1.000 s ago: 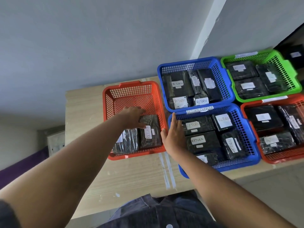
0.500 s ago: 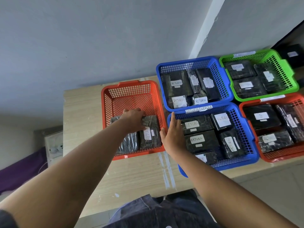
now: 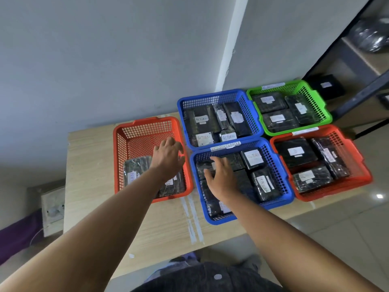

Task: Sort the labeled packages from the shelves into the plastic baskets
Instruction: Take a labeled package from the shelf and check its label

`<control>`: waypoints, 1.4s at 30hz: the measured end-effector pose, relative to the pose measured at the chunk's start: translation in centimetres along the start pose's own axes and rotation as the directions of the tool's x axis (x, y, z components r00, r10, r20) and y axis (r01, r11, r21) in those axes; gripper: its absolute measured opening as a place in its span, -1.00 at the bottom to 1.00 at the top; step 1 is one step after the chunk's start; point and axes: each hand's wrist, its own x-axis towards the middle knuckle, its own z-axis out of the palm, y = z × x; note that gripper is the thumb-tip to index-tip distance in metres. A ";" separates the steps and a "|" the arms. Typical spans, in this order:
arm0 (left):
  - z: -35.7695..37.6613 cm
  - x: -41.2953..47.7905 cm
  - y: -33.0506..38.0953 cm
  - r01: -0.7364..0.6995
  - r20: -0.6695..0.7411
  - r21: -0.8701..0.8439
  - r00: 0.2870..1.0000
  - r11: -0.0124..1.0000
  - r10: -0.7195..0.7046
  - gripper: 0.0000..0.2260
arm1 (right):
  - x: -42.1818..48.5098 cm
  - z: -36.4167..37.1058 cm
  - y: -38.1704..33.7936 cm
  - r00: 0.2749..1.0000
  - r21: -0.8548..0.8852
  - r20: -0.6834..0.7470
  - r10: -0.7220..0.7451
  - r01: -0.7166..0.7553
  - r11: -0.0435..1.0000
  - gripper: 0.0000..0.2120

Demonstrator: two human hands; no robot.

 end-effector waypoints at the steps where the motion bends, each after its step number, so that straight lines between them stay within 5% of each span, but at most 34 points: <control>1: 0.3 -0.2 1.4 -0.007 -0.009 -0.022 1.000 1.000 0.006 -0.84 | -0.1 -1.0 1.1 1.000 -0.001 -0.017 -0.010 0.010 1.000 -0.58; 26: 15.6 -0.3 50.4 -0.179 0.070 -0.130 0.980 0.975 0.189 -0.70 | -5.3 -32.1 44.6 0.925 0.053 -0.372 0.085 -0.070 0.996 -0.70; 31: 17.7 4.3 58.2 -0.302 0.070 -0.127 0.948 0.945 0.312 -0.64 | -2.7 -37.3 51.9 0.909 0.093 -0.386 0.161 -0.135 0.986 -0.70; 35: 20.2 10.6 64.7 -0.351 0.046 -0.201 0.929 0.914 0.367 -0.81 | 1.3 -41.5 57.6 0.904 0.090 -0.373 0.206 -0.186 0.978 -0.72; 42: 23.8 21.1 73.6 -0.314 0.136 -0.255 0.925 0.915 0.355 -0.79 | 8.6 -49.3 66.7 0.917 0.056 -0.300 0.263 -0.258 0.964 -0.73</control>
